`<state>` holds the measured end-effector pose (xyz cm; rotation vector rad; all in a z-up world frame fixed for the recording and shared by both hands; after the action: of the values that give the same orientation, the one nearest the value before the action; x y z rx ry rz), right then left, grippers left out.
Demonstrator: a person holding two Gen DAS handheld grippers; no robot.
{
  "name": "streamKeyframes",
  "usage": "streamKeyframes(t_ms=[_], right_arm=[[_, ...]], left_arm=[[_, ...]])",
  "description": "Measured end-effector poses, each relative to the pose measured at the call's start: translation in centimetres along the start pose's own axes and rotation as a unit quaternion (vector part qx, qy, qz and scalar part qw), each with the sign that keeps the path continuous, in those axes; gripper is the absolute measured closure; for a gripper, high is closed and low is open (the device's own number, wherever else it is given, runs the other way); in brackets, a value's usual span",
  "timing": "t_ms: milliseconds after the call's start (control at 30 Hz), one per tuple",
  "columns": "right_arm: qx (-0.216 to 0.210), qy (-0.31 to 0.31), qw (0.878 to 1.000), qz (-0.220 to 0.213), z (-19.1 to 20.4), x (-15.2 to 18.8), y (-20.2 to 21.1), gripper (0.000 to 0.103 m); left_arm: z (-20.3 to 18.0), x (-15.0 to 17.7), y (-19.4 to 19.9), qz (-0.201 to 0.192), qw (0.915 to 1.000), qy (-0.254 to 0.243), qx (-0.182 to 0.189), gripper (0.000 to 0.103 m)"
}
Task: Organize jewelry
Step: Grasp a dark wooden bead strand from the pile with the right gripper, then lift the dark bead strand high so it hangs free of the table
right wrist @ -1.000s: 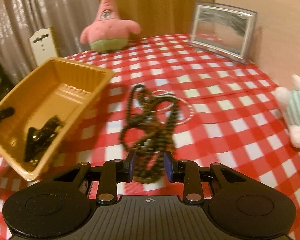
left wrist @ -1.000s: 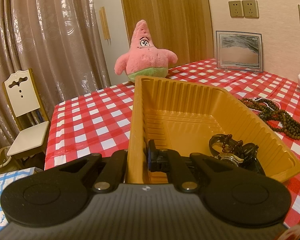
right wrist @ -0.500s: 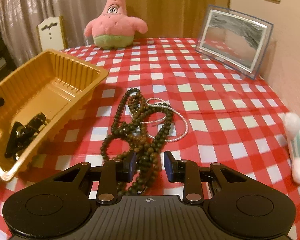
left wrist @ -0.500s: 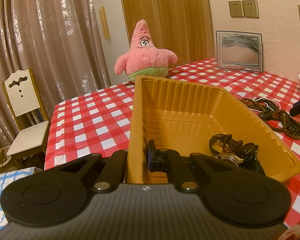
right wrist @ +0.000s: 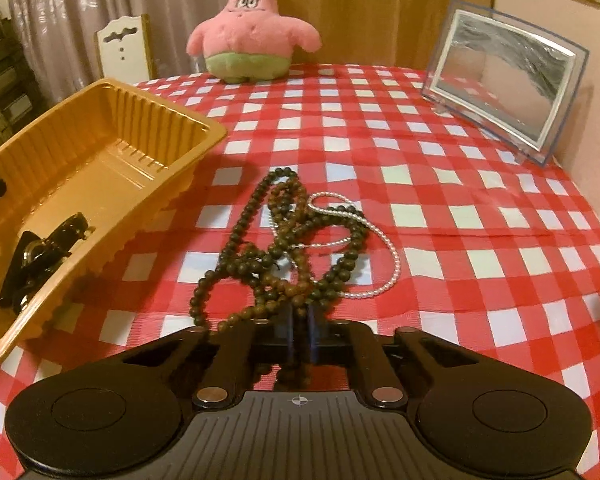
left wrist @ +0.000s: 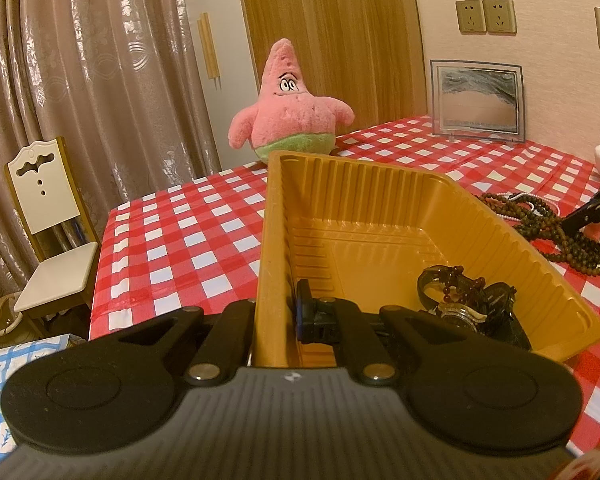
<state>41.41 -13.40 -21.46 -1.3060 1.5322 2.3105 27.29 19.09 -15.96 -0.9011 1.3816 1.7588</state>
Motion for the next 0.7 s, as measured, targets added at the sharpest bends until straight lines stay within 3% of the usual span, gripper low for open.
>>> streamKeyframes(t_ms=[133, 267, 500, 700], right_arm=[[0.000, 0.000, 1.000, -0.018, 0.6, -0.6, 1.4, 0.097], [0.002, -0.012, 0.998, -0.067, 0.8, -2.3, 4.7, 0.097], [0.002, -0.038, 0.988, -0.151, 0.5, -6.0, 11.3, 0.097], [0.014, -0.048, 0.980, -0.191, 0.0, -8.6, 15.6, 0.097]], left_arm=[[-0.1, 0.1, 0.0, 0.000, 1.0000, -0.001, 0.000, 0.098], [-0.1, 0.0, 0.0, 0.000, 1.0000, -0.001, 0.000, 0.098], [-0.1, -0.1, 0.0, 0.000, 1.0000, -0.003, -0.001, 0.099], [-0.1, -0.1, 0.1, 0.000, 1.0000, -0.003, -0.001, 0.099]])
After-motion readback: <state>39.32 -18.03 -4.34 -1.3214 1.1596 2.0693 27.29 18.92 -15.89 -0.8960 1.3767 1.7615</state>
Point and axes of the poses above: each gripper's, at about its wrist camera, not at the fingertips, and y roughly against the way its jaws point, z to its left, x to its underside, the point moved 7 cm from there along -y, roughly the way its jaws point, and after that the axes turned 2 degrees about -x, right-handed, at the moved point
